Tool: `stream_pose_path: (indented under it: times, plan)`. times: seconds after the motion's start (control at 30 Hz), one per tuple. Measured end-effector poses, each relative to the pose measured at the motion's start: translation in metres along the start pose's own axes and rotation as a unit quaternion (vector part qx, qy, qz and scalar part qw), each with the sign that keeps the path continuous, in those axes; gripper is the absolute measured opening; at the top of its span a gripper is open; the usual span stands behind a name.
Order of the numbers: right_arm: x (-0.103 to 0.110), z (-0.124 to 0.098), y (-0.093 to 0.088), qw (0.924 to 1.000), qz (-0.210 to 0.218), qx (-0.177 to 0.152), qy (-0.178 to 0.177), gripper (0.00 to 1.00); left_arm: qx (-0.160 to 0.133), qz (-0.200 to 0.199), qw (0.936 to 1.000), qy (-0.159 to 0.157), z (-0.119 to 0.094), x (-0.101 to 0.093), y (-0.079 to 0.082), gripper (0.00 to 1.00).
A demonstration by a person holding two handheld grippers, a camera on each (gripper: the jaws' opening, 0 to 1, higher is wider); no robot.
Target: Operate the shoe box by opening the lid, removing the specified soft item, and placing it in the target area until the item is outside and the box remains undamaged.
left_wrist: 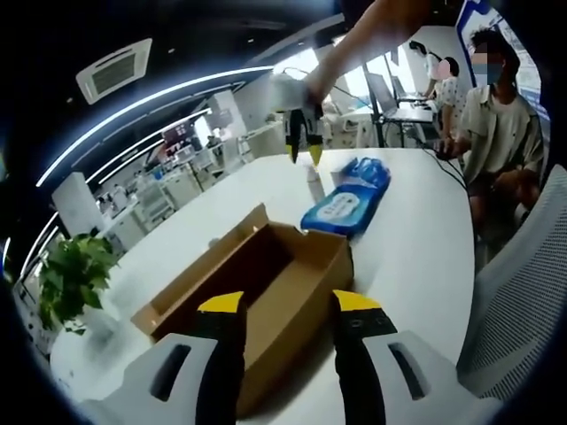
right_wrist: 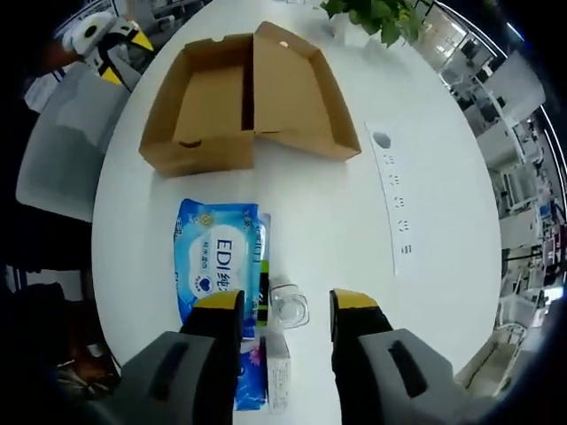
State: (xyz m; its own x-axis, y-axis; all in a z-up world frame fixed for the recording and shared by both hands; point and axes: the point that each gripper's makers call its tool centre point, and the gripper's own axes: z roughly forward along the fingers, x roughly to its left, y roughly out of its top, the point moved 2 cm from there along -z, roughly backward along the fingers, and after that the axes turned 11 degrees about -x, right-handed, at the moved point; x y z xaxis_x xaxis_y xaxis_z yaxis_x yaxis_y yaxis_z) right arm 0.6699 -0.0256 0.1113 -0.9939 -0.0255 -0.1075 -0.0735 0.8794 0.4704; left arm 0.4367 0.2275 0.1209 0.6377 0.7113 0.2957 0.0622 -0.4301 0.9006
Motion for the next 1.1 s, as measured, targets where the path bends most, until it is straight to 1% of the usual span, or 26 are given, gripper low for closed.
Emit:
stream_pose_path:
  times: [0.2,0.33,0.4,0.53,0.6,0.67,0.73,0.77,0.87,0.9,0.93,0.97,1.03,1.07,1.1]
  plan:
    - [0.013,-0.019,0.015,0.9994,0.008,-0.029,-0.019,0.36,-0.004,-0.004,1.0,0.002,-0.002,0.004,0.004,0.4]
    - [0.024,-0.027,0.026,0.9988,0.009,-0.041,-0.027,0.36,-0.009,0.0,1.0,-0.002,-0.004,0.007,0.006,0.4]
    - [0.03,-0.031,0.033,0.9984,0.011,-0.048,-0.03,0.36,-0.008,-0.001,1.0,0.0,-0.005,0.01,0.006,0.42]
    - [0.037,-0.033,0.046,0.9975,0.014,-0.058,-0.037,0.36,-0.015,0.0,0.9999,0.002,-0.009,0.016,0.008,0.43]
    - [0.042,-0.034,0.056,0.9961,0.024,-0.072,-0.044,0.36,-0.017,0.0,0.9999,0.003,-0.012,0.02,0.008,0.44]
    - [0.048,-0.033,0.063,0.9949,0.032,-0.083,-0.047,0.36,-0.019,-0.002,0.9998,0.007,-0.015,0.024,0.006,0.46]
    - [0.058,-0.031,0.071,0.9934,0.042,-0.094,-0.05,0.36,-0.017,-0.007,0.9998,0.011,-0.018,0.03,0.004,0.48]
    - [0.062,-0.03,0.073,0.9929,0.047,-0.097,-0.05,0.36,-0.018,-0.006,0.9997,0.012,-0.02,0.032,0.003,0.48]
    - [0.074,-0.023,0.078,0.992,0.057,-0.099,-0.053,0.35,-0.024,-0.007,0.9996,0.014,-0.027,0.042,0.001,0.48]
    - [0.079,-0.021,0.081,0.9916,0.061,-0.1,-0.055,0.35,-0.027,-0.015,0.9994,0.016,-0.029,0.045,0.0,0.48]
    - [0.085,-0.018,0.084,0.9909,0.067,-0.102,-0.056,0.35,-0.034,-0.035,0.9986,0.023,-0.032,0.05,0.0,0.48]
    - [0.088,-0.016,0.087,0.99,0.072,-0.106,-0.059,0.35,-0.034,-0.04,0.9983,0.025,-0.033,0.052,-0.001,0.48]
    - [0.098,-0.011,0.097,0.9868,0.09,-0.119,-0.062,0.35,-0.034,-0.063,0.9967,0.039,-0.038,0.065,-0.007,0.48]
    - [0.101,-0.008,0.101,0.9848,0.099,-0.128,-0.064,0.35,-0.038,-0.084,0.9944,0.051,-0.04,0.075,-0.012,0.49]
    - [0.107,-0.005,0.106,0.9835,0.107,-0.132,-0.063,0.35,-0.038,-0.092,0.9933,0.058,-0.042,0.082,-0.015,0.49]
